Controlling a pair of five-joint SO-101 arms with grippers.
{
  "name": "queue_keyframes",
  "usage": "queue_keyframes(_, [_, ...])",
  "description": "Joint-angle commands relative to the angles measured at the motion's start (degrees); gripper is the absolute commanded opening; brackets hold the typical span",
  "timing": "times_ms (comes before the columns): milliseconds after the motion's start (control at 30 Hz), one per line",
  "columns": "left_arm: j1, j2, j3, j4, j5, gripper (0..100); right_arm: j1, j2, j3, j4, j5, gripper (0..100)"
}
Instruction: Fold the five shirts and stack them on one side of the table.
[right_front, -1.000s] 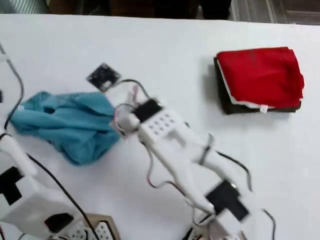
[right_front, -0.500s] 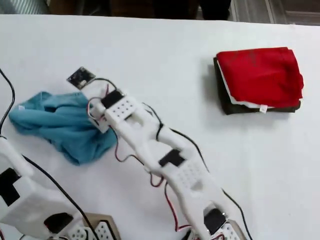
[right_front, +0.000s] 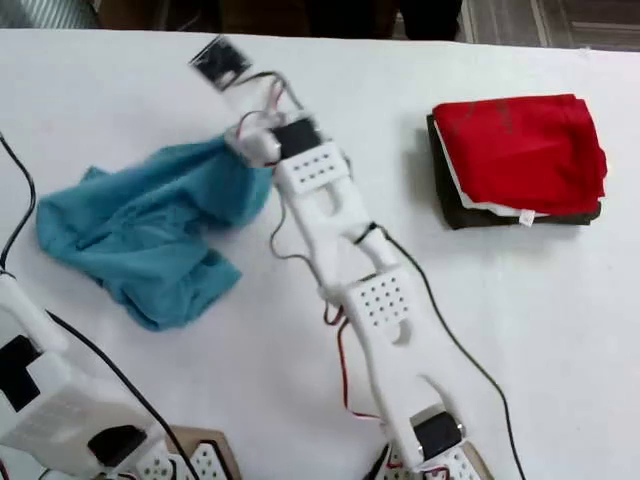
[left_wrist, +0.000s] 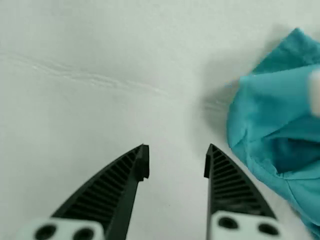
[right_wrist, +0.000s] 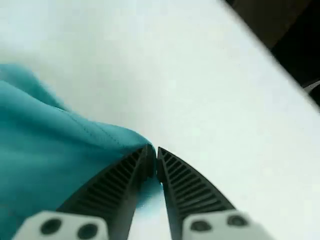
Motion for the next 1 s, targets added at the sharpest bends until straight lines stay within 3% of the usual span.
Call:
queue_keyframes(0, [1.93, -0.53, 1.36, 0.26, -0.18, 20, 3.03, 0.57, -7.74, -3.65, 0.79, 2.1])
queue_keyframes(200, [4.84, -0.53, 3.12, 0.18, 0.09, 20, 1.45, -1.01, -15.12, 6.99, 0.79, 2.3])
queue_keyframes(400, [9.14, 0.0, 3.21, -1.14, 0.62, 20, -4.18, -7.08, -14.42, 27.74, -1.76, 16.1])
queue_keyframes(467, [8.62, 0.97, 2.77, -3.78, 4.31, 20, -6.55, -7.78, -14.42, 32.31, -3.69, 16.8])
queue_keyframes(667, [-0.7, 3.96, 2.68, -9.93, 15.3, 20, -12.26, -7.87, -13.8, 35.47, -4.22, 13.7])
queue_keyframes(967, [-16.35, 2.73, 2.59, -14.68, 16.44, 20, -24.48, -7.87, -12.48, 37.32, -14.51, 14.1])
